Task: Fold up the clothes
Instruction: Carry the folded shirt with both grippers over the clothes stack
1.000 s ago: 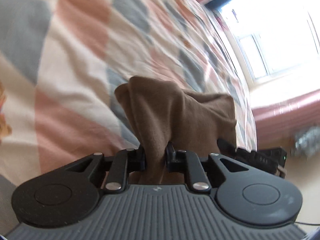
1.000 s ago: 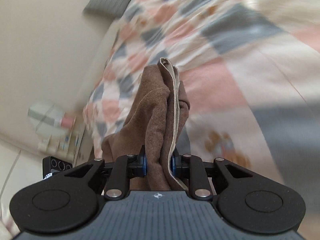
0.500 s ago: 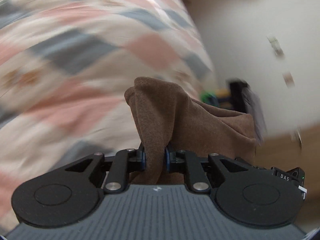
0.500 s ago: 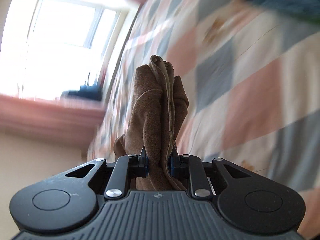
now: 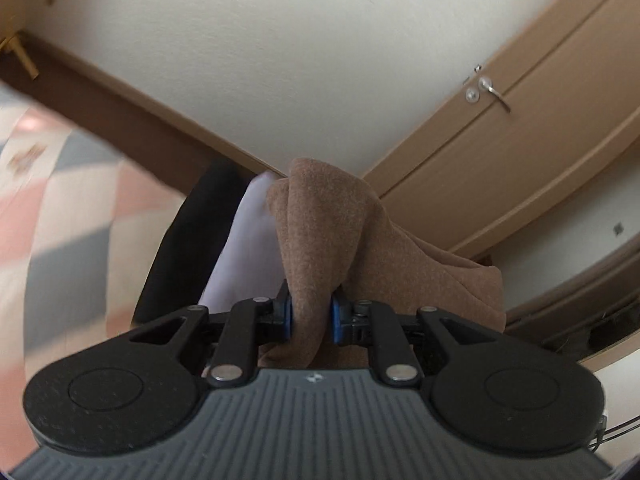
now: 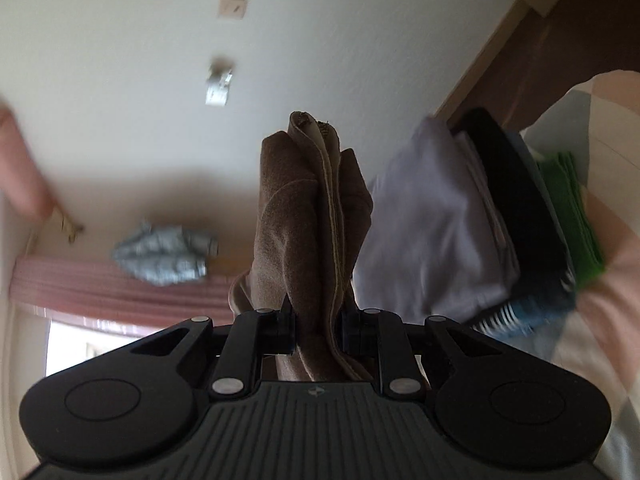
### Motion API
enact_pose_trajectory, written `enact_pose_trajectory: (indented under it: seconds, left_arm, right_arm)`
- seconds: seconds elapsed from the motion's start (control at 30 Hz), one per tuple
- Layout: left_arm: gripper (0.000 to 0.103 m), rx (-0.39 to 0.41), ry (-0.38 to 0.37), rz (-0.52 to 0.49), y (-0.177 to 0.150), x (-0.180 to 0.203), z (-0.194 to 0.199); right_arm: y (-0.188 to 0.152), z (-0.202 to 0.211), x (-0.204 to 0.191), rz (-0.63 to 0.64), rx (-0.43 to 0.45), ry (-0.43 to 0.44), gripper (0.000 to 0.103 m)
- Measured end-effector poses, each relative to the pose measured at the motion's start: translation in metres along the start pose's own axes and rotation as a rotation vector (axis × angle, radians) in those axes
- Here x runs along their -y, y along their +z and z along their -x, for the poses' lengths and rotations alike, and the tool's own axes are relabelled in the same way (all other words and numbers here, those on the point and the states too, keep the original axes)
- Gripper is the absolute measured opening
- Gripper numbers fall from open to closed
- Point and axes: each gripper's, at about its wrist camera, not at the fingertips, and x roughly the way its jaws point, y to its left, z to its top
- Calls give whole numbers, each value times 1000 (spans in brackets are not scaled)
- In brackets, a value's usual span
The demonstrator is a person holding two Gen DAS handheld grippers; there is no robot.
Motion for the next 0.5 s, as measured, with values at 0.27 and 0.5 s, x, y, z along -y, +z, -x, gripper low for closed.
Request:
enact_pose_trajectory:
  seconds: [0.27,0.5]
  left_arm:
    - [13,-33,7,23,46,-16,-70]
    - [9,-7,38,76,41,-50,-91]
  right_arm:
    - [57,-56,23,-83,-7,-113,19]
    - [54,-76,50,-35,11,-178,20]
